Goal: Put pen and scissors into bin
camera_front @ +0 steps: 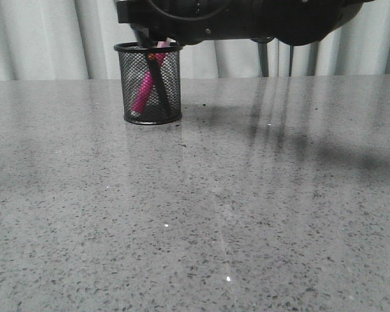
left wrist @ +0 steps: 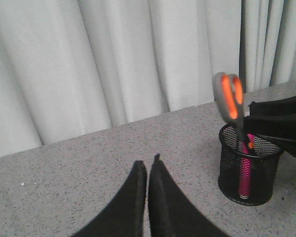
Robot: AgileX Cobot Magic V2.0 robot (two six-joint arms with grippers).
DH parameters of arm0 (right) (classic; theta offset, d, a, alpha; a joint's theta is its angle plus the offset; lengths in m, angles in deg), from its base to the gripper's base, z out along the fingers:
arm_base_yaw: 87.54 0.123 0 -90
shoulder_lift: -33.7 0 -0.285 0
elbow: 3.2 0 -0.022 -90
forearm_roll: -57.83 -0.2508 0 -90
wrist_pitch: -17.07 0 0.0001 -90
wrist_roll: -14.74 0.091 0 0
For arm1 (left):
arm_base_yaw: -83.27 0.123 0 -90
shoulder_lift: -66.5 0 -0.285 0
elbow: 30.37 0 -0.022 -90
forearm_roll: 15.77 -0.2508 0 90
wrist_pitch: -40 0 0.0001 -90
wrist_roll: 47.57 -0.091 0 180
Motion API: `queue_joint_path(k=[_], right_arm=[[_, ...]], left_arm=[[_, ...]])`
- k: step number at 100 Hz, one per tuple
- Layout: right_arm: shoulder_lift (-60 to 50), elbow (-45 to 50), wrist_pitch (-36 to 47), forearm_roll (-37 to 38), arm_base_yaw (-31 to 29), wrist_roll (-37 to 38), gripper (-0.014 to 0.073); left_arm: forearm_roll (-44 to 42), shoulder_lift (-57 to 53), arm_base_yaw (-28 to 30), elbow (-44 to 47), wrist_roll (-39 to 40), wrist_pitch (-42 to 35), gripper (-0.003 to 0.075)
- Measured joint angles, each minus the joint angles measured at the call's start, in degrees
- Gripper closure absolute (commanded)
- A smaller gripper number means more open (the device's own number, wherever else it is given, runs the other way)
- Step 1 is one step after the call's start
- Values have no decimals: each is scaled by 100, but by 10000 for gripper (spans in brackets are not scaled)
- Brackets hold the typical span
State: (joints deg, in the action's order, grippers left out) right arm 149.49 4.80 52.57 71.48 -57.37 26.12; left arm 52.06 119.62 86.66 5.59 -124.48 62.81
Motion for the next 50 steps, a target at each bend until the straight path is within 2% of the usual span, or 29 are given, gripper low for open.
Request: queue_joint_path(k=[34, 50], right_arm=[[-50, 0, 94, 0, 0, 0, 286], [-456, 72, 131, 0, -76, 0, 288]], left_arm=[[0, 0, 0, 0, 0, 0, 739], [0, 0, 0, 0, 0, 0, 739]])
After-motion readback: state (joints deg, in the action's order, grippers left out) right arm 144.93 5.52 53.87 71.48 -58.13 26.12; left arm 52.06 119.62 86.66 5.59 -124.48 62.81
